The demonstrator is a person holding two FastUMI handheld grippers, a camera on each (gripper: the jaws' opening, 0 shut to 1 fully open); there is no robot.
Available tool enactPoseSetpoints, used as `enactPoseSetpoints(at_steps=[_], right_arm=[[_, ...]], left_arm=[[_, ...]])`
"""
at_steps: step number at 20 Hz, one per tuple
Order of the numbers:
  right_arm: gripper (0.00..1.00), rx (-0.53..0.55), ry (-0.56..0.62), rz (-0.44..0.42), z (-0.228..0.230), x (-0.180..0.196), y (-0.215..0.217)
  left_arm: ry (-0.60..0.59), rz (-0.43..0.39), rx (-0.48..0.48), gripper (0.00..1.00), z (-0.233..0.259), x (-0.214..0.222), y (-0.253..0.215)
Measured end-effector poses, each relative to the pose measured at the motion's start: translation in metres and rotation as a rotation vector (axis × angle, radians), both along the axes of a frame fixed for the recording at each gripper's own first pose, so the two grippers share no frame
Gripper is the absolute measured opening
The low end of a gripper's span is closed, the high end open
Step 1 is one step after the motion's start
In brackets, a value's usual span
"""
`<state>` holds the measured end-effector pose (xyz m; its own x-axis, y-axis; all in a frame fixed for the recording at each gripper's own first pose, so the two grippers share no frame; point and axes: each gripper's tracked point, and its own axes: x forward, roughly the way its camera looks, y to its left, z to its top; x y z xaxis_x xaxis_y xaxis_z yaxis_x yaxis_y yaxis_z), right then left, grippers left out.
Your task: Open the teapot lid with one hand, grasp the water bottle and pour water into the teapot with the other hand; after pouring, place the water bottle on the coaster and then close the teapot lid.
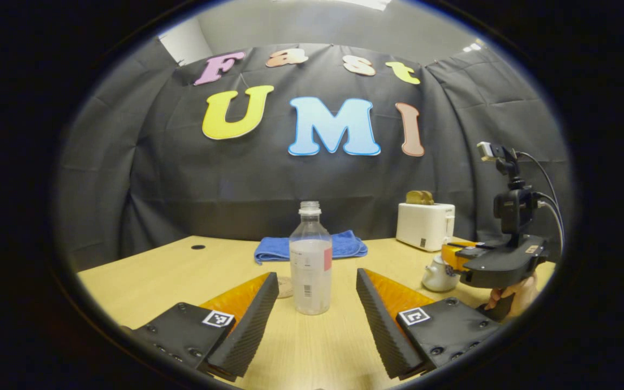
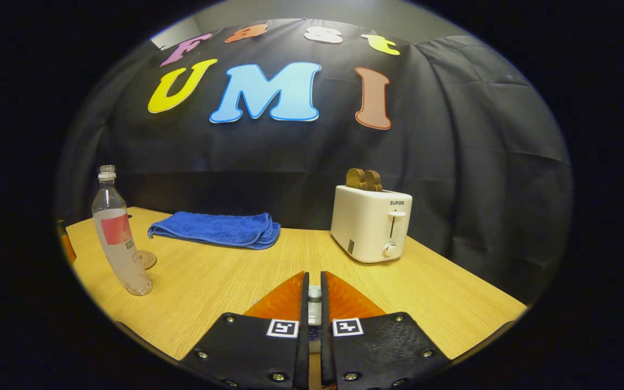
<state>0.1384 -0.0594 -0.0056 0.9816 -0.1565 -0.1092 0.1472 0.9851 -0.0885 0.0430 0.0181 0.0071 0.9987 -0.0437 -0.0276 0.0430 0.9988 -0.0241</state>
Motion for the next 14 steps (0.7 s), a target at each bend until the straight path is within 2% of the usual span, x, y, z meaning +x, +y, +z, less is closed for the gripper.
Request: enactPoseSetpoints(at_steps=[6,10,14], right_arm=[[0.08,-0.009,-0.019,0.026,0.003,0.001,0.002],[0.09,-0.017,-0.069,0.038,0.021,-0.005,0.007],[0.08,0.005,-0.115,0.110,0.036,-0.034,0.028]], left_arm=[[-0.004,0.004,0.000,1.00,0.000,0.005,0.001],[-0.018,-0.019,-0.009,1.00,0.004,0.012,-0.008],[-0.032,0.000,0.001,1.00,0.008,0.031,-0.007]])
